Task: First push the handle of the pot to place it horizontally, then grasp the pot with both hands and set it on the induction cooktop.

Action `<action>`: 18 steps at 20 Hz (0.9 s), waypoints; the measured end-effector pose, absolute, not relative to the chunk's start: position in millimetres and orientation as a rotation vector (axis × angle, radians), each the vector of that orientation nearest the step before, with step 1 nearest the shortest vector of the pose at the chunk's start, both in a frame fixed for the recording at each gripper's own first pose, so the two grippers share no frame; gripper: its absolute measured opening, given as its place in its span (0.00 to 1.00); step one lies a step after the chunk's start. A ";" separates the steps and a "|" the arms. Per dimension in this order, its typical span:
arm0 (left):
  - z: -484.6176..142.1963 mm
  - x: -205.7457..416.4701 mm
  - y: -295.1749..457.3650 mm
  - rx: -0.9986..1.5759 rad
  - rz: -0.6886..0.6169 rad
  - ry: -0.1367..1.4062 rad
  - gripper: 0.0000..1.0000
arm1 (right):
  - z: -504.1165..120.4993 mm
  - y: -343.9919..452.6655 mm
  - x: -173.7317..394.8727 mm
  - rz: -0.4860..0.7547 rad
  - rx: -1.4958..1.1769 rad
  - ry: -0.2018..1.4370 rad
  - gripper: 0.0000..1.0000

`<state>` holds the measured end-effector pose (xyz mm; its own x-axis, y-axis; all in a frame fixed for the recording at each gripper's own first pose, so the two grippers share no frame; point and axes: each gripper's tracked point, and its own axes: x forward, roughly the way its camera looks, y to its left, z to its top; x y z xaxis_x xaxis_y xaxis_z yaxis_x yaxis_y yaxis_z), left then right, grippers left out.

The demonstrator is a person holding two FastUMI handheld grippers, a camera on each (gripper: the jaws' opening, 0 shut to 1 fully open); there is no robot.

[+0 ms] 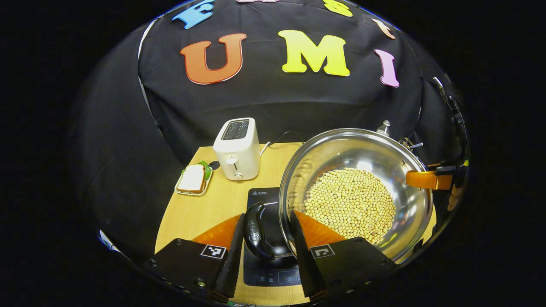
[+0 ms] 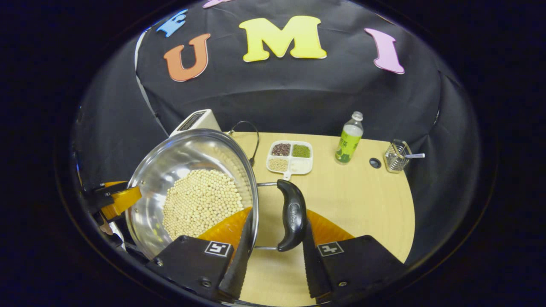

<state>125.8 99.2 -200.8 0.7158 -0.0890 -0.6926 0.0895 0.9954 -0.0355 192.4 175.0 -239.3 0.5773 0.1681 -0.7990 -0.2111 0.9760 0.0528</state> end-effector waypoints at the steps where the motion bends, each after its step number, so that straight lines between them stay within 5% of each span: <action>1: -204.5 126.3 106.7 0.000 -0.092 0.772 0.57 | -243.1 181.4 194.2 0.229 -0.053 0.934 0.59; 18: -275.8 148.3 158.9 -0.005 -0.023 0.855 0.57 | -334.4 242.2 216.5 0.281 -0.041 1.037 0.59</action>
